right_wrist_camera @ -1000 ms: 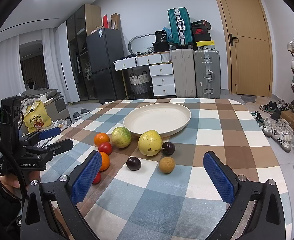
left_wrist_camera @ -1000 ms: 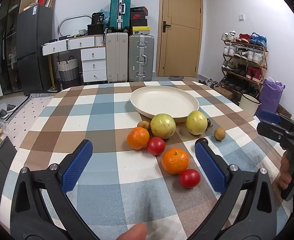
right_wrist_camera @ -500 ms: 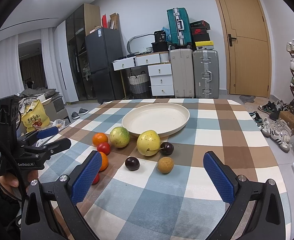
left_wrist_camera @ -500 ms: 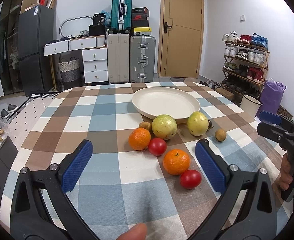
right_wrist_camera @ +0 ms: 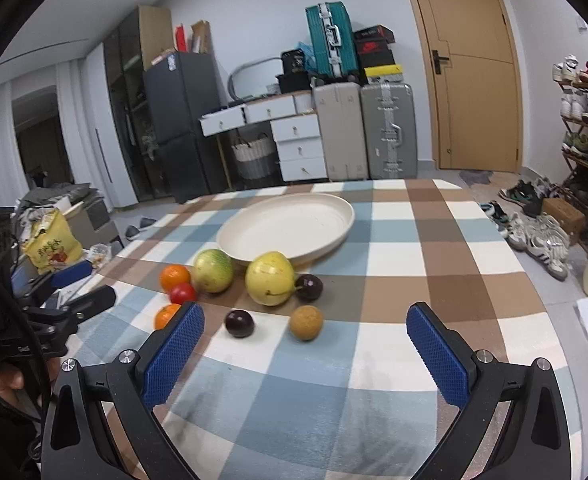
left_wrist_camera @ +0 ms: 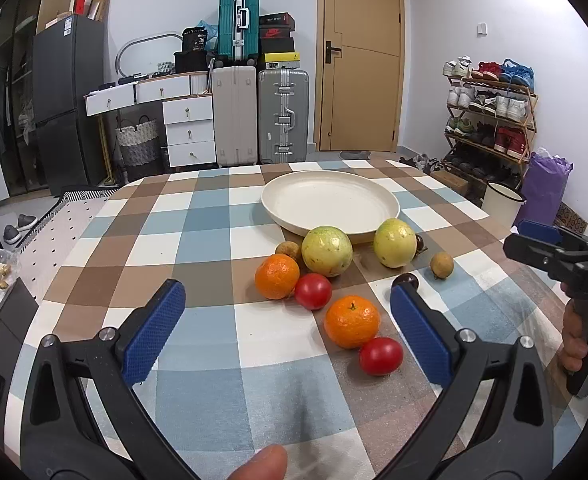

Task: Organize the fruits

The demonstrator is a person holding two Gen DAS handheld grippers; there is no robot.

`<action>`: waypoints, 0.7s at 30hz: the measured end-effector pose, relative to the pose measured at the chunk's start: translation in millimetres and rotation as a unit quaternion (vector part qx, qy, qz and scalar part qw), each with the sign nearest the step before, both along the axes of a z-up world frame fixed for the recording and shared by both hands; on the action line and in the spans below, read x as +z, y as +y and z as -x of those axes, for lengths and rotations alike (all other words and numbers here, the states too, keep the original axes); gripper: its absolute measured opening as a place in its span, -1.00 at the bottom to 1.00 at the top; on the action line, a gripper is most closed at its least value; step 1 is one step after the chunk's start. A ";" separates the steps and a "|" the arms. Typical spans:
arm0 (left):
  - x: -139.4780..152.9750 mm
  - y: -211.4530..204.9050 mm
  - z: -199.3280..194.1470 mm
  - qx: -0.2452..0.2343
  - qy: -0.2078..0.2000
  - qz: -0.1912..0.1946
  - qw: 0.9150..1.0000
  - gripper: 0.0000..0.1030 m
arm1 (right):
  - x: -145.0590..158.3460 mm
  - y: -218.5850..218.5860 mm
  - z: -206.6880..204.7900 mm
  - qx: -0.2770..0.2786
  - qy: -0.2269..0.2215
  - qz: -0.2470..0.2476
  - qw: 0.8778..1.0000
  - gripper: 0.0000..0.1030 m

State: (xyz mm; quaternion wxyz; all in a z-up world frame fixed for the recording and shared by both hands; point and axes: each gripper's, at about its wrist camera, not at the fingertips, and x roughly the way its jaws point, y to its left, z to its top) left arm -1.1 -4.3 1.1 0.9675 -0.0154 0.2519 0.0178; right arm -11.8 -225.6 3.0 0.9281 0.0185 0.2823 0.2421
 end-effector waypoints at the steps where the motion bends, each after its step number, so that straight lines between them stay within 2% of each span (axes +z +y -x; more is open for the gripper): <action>1: -0.3 -0.4 -0.4 0.002 0.001 -0.001 1.000 0.98 | -0.8 -0.4 -1.5 0.000 0.005 0.000 1.000 1.00; 6: -2.4 1.1 -1.7 -0.003 0.011 0.007 1.000 0.98 | -1.4 3.5 -4.4 0.003 0.005 0.023 1.000 1.00; 14: -6.0 -1.0 -4.1 -0.026 0.037 0.013 0.999 0.98 | -0.1 0.0 -8.1 0.022 0.025 0.027 0.999 1.00; 21: -4.9 -8.4 -4.8 -0.045 0.054 0.011 0.997 0.98 | -4.2 0.1 -13.5 0.031 0.062 0.045 0.997 1.00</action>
